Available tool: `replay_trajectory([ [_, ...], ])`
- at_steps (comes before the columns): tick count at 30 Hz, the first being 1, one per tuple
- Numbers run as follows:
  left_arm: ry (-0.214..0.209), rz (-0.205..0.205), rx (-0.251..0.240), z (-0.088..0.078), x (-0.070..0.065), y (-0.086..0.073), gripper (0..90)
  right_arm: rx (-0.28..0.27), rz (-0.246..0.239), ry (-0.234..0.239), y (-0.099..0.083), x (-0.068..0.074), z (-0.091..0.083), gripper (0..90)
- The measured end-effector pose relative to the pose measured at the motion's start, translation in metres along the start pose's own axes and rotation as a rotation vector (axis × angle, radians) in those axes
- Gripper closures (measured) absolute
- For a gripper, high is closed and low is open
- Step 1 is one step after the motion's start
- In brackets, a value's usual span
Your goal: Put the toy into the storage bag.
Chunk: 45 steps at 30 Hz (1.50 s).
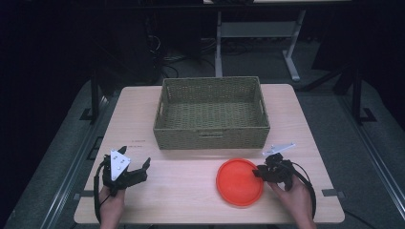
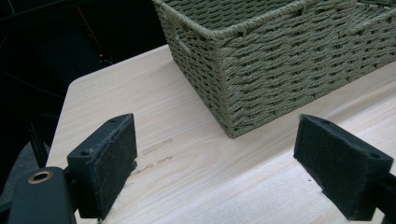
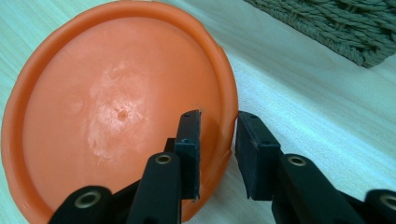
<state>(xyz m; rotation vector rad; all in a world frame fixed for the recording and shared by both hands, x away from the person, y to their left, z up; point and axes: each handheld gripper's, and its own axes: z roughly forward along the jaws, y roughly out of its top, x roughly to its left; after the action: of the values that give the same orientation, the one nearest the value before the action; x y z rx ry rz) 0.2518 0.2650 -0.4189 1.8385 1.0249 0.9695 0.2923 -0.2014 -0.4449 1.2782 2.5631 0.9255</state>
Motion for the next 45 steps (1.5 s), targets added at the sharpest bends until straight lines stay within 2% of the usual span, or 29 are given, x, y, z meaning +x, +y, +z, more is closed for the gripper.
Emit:
replay_trajectory([
  [3,0.002,0.000,-0.002,-0.001,-0.001,0.000,12.7,-0.016,-0.010,-0.006,0.001,0.002,-0.002,73.5],
  [4,0.003,-0.001,-0.001,-0.001,0.000,0.000,12.8,-0.029,-0.022,-0.019,0.002,0.004,-0.004,80.9],
  [5,0.005,-0.002,-0.003,-0.001,0.000,0.000,12.8,-0.034,-0.051,-0.041,0.003,0.006,-0.005,81.1],
  [7,0.009,-0.005,-0.007,-0.001,0.000,0.000,12.8,-0.027,-0.079,-0.061,0.004,0.009,-0.003,81.4],
  [10,0.007,-0.004,-0.006,-0.001,0.000,0.000,12.8,-0.026,-0.088,-0.060,0.005,0.011,-0.003,81.7],
  [16,0.007,-0.003,-0.006,-0.001,0.000,0.000,12.8,-0.008,-0.043,-0.020,0.005,0.004,0.000,78.9],
  [18,0.005,-0.003,-0.004,-0.001,0.000,0.000,12.8,0.002,-0.014,-0.003,0.004,0.001,0.002,71.1],
  [22,0.004,0.002,-0.002,-0.001,0.000,0.000,12.8,0.029,0.036,0.038,0.001,-0.005,0.008,64.0],
  [25,0.004,0.000,0.000,0.000,0.000,0.000,12.8,0.046,0.071,0.065,0.000,-0.010,0.010,61.5],
  [30,0.003,-0.001,-0.001,0.000,-0.001,0.000,12.7,0.038,0.100,0.117,-0.002,-0.015,0.011,60.8],
  [33,0.004,0.001,-0.002,0.000,-0.001,0.000,12.8,0.035,0.114,0.161,-0.001,-0.014,0.013,63.5],
  [35,0.006,-0.001,0.000,0.000,0.000,0.000,12.8,0.036,0.114,0.160,0.000,-0.013,0.012,66.5],
  [36,0.007,0.000,-0.001,0.000,0.000,0.000,12.8,0.019,0.104,0.158,0.000,-0.013,0.011,69.5],
  [38,0.010,-0.003,-0.002,-0.001,0.000,0.000,12.8,-0.015,0.114,0.179,0.001,-0.013,0.003,74.6],
  [42,0.010,0.001,-0.001,0.000,0.000,0.000,12.7,-0.036,0.099,0.175,0.003,-0.010,-0.005,77.8],
  [45,0.011,0.000,-0.001,-0.001,0.000,0.000,12.8,-0.060,0.091,0.201,0.006,-0.007,-0.013,80.9],
])
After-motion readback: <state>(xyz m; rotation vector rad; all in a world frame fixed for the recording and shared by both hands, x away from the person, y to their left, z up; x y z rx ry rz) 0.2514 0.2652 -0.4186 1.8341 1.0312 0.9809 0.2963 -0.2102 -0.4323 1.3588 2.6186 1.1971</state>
